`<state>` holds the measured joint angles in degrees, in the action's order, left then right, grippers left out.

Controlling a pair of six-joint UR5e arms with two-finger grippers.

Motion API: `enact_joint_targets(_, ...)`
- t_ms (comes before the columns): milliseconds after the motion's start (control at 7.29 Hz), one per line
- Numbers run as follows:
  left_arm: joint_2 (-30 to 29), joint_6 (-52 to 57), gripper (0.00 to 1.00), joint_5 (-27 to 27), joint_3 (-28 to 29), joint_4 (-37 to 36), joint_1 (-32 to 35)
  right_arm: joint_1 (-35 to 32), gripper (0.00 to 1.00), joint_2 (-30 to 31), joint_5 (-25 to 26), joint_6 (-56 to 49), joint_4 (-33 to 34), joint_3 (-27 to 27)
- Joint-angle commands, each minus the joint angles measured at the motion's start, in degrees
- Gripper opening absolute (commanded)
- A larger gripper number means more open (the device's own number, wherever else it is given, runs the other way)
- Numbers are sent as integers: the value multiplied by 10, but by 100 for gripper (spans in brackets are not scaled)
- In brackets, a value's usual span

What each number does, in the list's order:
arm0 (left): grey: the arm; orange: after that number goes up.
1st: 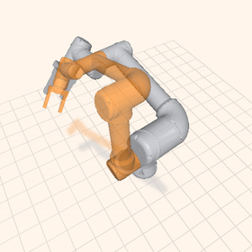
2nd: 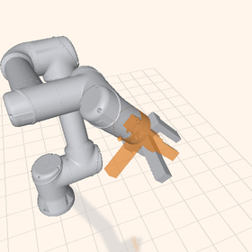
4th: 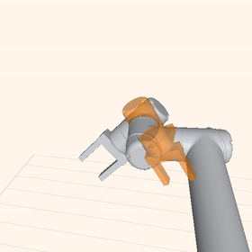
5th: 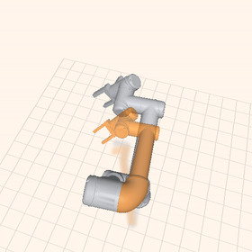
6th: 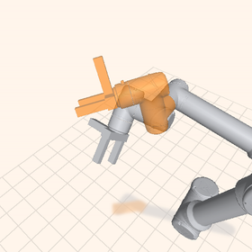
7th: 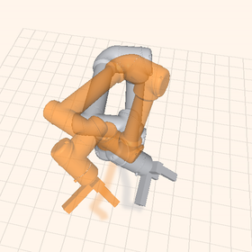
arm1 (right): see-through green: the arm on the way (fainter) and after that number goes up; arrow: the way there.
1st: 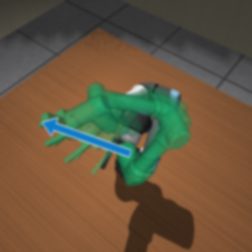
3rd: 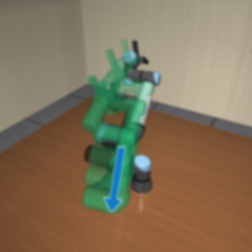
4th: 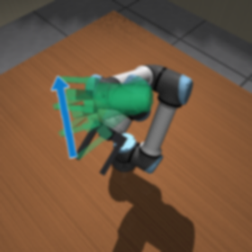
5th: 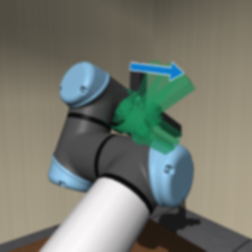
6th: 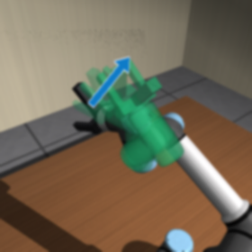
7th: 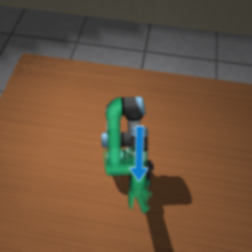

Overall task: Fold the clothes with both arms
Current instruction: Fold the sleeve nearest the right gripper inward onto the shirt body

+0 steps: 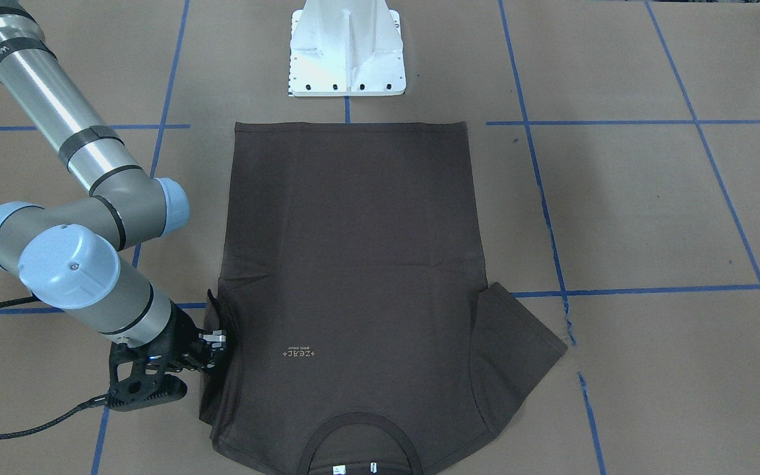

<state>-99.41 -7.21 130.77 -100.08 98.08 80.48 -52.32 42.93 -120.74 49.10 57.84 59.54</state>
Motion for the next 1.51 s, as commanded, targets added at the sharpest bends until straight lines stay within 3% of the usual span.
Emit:
enact_joint_targets(0,-1,0,100,-3,-1,0,2,38,0,-34,64,1,0,-5)
enact_joint_targets(137,-2,0,100,-3,0,0,2,55,0,-49,96,1,0,-12)
enact_joint_targets(549,-9,-6,100,1,1,-1,3,60,0,-52,107,1,0,-19)
enact_joint_targets(686,-10,-9,100,2,3,-1,2,59,99,-52,107,1,0,-20)
enact_joint_targets(1098,-26,-43,100,0,8,5,-1,55,100,-58,83,70,3,-19)
enact_joint_targets(1235,-51,-100,100,-2,8,6,-21,36,100,-58,29,75,60,-1)
enact_joint_targets(1372,-76,-181,100,-3,9,6,-65,19,100,-51,-13,73,176,63)
